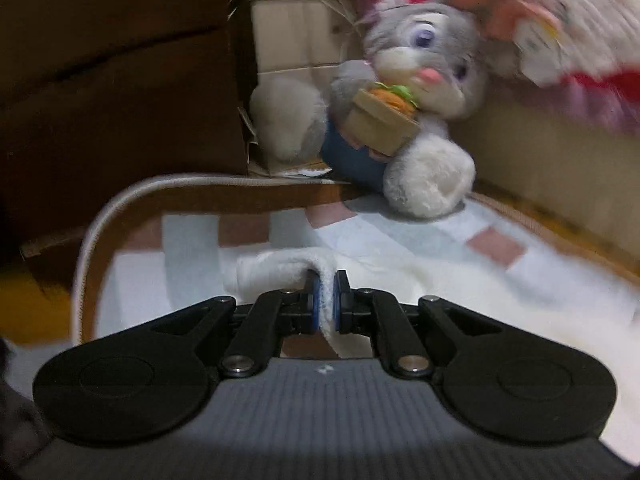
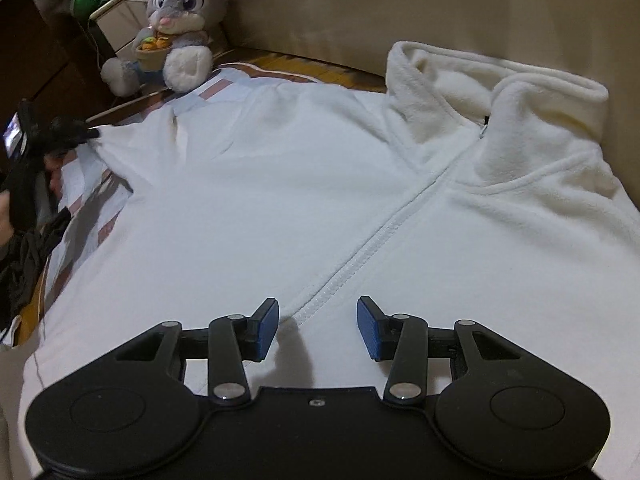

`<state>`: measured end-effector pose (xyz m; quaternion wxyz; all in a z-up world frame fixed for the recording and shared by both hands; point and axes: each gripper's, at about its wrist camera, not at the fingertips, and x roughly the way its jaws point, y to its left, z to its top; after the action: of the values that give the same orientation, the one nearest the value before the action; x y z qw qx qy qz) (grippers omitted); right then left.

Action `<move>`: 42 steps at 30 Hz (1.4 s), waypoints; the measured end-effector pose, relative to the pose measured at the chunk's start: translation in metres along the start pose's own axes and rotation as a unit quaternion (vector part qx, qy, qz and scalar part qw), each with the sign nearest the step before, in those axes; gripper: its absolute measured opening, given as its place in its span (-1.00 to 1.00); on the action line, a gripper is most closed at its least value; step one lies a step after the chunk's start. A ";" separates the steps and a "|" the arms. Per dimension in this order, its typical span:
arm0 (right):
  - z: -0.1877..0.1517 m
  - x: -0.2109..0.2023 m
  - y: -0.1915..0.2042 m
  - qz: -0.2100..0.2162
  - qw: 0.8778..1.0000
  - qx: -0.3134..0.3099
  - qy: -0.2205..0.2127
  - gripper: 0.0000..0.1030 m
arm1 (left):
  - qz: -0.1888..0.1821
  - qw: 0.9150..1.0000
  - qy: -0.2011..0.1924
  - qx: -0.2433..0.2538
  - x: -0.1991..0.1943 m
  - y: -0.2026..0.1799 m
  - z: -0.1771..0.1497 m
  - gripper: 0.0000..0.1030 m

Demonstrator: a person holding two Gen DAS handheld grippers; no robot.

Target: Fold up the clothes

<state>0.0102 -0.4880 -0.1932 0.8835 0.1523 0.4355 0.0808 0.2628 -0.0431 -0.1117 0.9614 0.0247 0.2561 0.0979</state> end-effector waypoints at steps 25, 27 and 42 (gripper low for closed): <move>-0.046 -0.049 -0.037 0.054 0.976 0.206 -0.057 -0.04 | -0.473 0.834 -0.024 0.281 -0.263 -0.132 -0.105 -0.86; -0.041 -0.043 -0.034 0.068 0.975 0.202 -0.067 -0.04 | -0.463 0.846 0.022 0.264 -0.252 -0.133 -0.114 -0.86; -0.024 -0.038 0.003 0.143 0.973 0.151 -0.101 0.01 | -0.519 0.808 0.128 0.248 -0.269 -0.145 -0.134 -0.27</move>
<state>-0.0320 -0.4912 -0.1780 0.8691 0.3519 0.3249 0.1241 -0.0069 -0.2396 -0.1108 0.7886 0.1134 0.3674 -0.4798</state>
